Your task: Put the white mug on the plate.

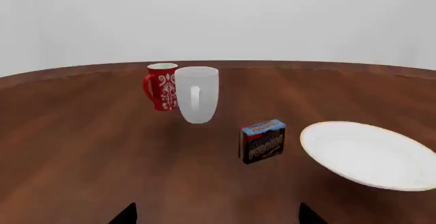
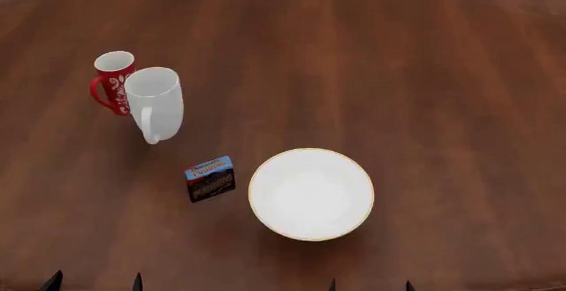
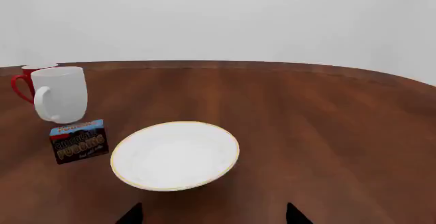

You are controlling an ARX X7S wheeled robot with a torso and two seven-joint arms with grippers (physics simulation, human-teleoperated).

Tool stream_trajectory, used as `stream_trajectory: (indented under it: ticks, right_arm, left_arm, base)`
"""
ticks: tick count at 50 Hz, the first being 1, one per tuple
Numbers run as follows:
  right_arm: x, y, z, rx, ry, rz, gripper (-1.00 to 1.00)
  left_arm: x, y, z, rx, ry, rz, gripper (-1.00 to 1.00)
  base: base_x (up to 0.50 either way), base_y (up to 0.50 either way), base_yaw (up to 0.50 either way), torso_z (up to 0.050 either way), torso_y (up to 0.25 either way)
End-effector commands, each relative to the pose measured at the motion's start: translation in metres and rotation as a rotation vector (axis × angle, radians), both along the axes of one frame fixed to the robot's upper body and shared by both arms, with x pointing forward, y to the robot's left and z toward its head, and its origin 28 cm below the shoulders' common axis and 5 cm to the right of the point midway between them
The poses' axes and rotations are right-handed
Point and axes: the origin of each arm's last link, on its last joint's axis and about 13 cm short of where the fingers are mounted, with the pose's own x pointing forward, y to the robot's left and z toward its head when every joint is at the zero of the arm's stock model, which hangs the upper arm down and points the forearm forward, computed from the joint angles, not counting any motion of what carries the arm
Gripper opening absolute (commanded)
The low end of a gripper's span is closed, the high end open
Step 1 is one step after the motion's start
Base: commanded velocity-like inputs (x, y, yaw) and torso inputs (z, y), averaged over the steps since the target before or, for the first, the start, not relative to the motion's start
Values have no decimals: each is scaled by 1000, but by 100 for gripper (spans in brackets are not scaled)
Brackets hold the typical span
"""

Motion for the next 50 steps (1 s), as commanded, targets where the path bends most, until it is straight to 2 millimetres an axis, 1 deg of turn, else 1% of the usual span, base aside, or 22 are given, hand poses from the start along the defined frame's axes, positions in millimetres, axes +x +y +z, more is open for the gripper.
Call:
stream_trajectory:
  ticks: [1,11,16,21,24,25,28,30,32,33,35,40,50]
  right_arm:
    - [0,0,-1,0,0,0,100]
    - [2,2,4,3,17,-3,100]
    - [7,2,12,-3,14,-19,100]
    - [12,2,38,-52,-56,-9,100]
    - [19,0,64,-8,-94,29,100]
    - [22,-1,74,-19,-108,29,100]
    - [28,-2,100,-25,-160,34,100]
    - [29,-2,116,2,-179,62,100]
    - [29,-2,127,-12,-205,57,100]
    - [29,-3,136,-30,-229,46,100]
    - [28,-3,148,-26,-243,52,100]
    - [25,-4,163,-21,-279,49,100]
    - [25,-4,177,-5,-304,41,100]
  left_arm:
    - [0,0,-1,0,0,0,100]
    - [3,1,1,-29,10,-20,100]
    - [7,2,17,2,-42,-27,100]
    - [14,6,42,44,-97,-40,100]
    - [21,8,63,74,-140,-39,100]
    - [24,9,69,75,-149,-40,100]
    - [30,12,87,39,-162,-77,100]
    - [32,15,102,77,-203,-47,100]
    - [32,16,114,57,-216,-61,100]
    - [32,17,124,55,-230,-66,100]
    - [34,17,136,72,-240,-64,100]
    - [38,17,148,43,-237,-69,100]
    - [40,18,155,20,-245,-77,100]
  base:
    - [0,0,0,0,0]
    - [0,0,0,0,0]
    - [0,0,0,0,0]
    - [0,0,0,0,0]
    - [0,0,0,0,0]
    - [0,0,0,0,0]
    - [0,0,0,0,0]
    - [0,0,0,0,0]
    - [0,0,0,0,0]
    - [0,0,0,0,0]
    - [0,0,0,0,0]
    - [0,0,0,0,0]
    - [0,0,0,0,0]
